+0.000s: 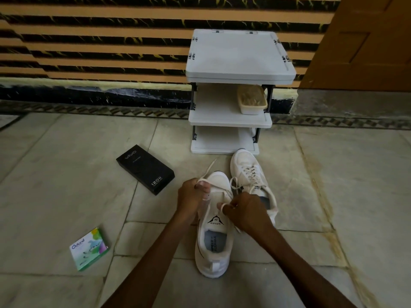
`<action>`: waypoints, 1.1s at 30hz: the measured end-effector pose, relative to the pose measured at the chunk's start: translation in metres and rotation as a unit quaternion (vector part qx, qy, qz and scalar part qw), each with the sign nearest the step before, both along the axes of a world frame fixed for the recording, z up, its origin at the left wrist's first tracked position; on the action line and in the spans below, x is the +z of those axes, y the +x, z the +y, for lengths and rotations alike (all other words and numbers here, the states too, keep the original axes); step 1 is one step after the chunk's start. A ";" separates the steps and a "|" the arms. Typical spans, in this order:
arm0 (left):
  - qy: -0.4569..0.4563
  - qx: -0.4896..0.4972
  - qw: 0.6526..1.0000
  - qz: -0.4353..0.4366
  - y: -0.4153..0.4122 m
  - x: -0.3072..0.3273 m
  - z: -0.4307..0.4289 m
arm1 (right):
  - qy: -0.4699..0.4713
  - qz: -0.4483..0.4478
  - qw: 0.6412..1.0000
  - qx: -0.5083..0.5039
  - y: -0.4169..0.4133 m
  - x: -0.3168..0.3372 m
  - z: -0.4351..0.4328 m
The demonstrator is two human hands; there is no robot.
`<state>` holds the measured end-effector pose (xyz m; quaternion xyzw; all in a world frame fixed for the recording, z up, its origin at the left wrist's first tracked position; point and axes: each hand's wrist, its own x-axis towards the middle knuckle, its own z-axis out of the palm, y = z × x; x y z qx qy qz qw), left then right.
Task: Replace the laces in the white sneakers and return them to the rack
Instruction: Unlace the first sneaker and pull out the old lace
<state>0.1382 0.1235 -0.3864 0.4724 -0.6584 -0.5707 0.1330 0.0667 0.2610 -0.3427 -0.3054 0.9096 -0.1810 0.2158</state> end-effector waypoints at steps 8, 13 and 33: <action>-0.231 -0.201 0.949 -0.077 -0.005 0.007 -0.013 | -0.119 -0.024 0.992 0.035 -0.038 0.055 -0.019; -0.332 -0.242 0.907 -0.093 -0.011 0.001 -0.009 | -0.106 -0.045 0.991 0.065 -0.049 0.044 -0.028; -0.300 -0.254 0.906 0.160 -0.056 0.148 -0.004 | -0.234 -0.102 0.966 0.036 -0.074 0.106 0.001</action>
